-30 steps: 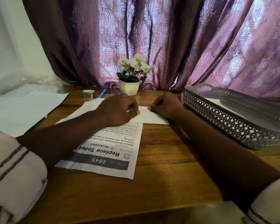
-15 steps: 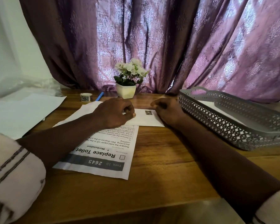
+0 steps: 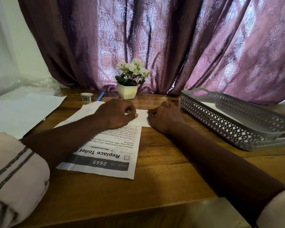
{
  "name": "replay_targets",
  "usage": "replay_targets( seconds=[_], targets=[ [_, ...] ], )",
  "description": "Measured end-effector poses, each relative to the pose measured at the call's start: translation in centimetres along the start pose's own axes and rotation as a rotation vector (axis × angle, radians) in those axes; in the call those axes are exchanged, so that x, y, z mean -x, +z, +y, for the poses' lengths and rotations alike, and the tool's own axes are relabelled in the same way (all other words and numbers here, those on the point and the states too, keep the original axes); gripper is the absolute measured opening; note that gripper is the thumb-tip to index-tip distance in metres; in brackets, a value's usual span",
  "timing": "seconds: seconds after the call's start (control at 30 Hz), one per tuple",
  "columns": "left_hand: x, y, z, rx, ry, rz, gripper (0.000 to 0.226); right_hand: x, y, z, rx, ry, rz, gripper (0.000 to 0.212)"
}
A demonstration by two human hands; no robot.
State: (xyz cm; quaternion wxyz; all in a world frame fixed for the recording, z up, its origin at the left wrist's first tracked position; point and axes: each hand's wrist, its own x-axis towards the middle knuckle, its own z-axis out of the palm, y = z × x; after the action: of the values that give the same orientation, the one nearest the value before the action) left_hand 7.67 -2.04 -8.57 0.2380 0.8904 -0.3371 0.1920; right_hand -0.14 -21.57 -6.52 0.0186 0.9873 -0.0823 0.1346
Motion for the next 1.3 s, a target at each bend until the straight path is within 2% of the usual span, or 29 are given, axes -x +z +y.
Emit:
replay_targets(
  seconds=[0.4,0.53,0.63,0.73,0.87,1.13,1.2,1.3],
  targets=[
    [0.0,0.0,-0.1,0.053,-0.025,-0.034,0.023,1.1,-0.5,-0.2,0.148,-0.038,-0.109,0.073],
    [-0.1,0.1,-0.2,0.045,-0.039,-0.049,0.025,1.4,0.0,0.1,0.039,-0.087,-0.087,0.073],
    [-0.2,0.1,-0.3,0.025,-0.041,-0.035,0.022,1.0,0.1,0.0,-0.018,-0.154,-0.199,0.078],
    [-0.2,0.1,-0.2,0.024,-0.045,-0.035,0.021,0.6,0.3,0.0,-0.027,-0.092,-0.258,0.090],
    [-0.2,0.1,-0.1,0.024,-0.050,-0.044,0.020,0.5,0.6,0.2,-0.026,-0.085,-0.240,0.092],
    [0.0,-0.3,0.2,0.022,-0.062,-0.066,0.021,0.6,0.3,0.5,-0.056,-0.182,-0.243,0.075],
    [0.1,-0.4,0.2,0.026,-0.057,-0.064,0.022,0.8,0.6,0.8,-0.149,-0.198,-0.198,0.073],
    [0.3,-0.6,0.5,-0.040,-0.030,-0.025,0.037,0.8,0.8,1.5,-0.462,-0.138,0.004,0.080]
  ],
)
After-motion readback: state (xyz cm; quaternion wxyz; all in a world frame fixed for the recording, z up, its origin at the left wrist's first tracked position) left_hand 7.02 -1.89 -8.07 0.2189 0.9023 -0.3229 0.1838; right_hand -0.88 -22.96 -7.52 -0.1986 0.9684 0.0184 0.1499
